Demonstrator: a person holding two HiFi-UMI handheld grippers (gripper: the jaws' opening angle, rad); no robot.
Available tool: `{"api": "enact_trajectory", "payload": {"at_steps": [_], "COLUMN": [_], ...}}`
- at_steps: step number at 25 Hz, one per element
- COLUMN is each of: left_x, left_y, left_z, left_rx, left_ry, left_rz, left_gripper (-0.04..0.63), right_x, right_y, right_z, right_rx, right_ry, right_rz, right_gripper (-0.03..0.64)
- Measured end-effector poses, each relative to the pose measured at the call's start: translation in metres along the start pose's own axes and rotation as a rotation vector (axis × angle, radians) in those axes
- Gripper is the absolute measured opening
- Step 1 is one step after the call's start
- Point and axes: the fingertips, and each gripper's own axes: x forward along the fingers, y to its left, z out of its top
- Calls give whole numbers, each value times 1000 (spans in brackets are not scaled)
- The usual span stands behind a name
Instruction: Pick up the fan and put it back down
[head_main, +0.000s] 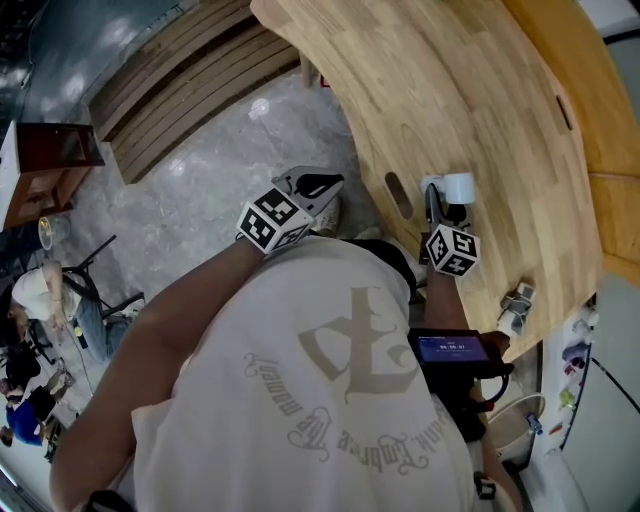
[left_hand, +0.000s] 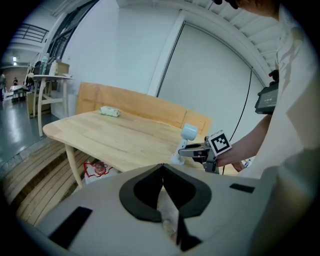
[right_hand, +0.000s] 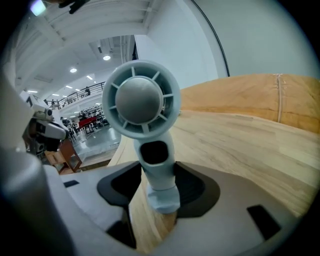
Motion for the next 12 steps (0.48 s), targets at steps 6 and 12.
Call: {"api": "enact_trajectory", "payload": {"at_steps": [6,12], "left_x": [1,6], "left_y": [7,10], "left_z": [3,6], "left_rx": [20,47], "left_ry": [9,19], "left_rz": [-15,-41], "left_gripper": [11,11], "right_x": [0,-3], "right_y": [-2,0], "right_z": [1,3], "right_rx": [5,30], "right_ry": [0,-27], "right_rz": [-6,-7], "right_gripper": [212,209]}}
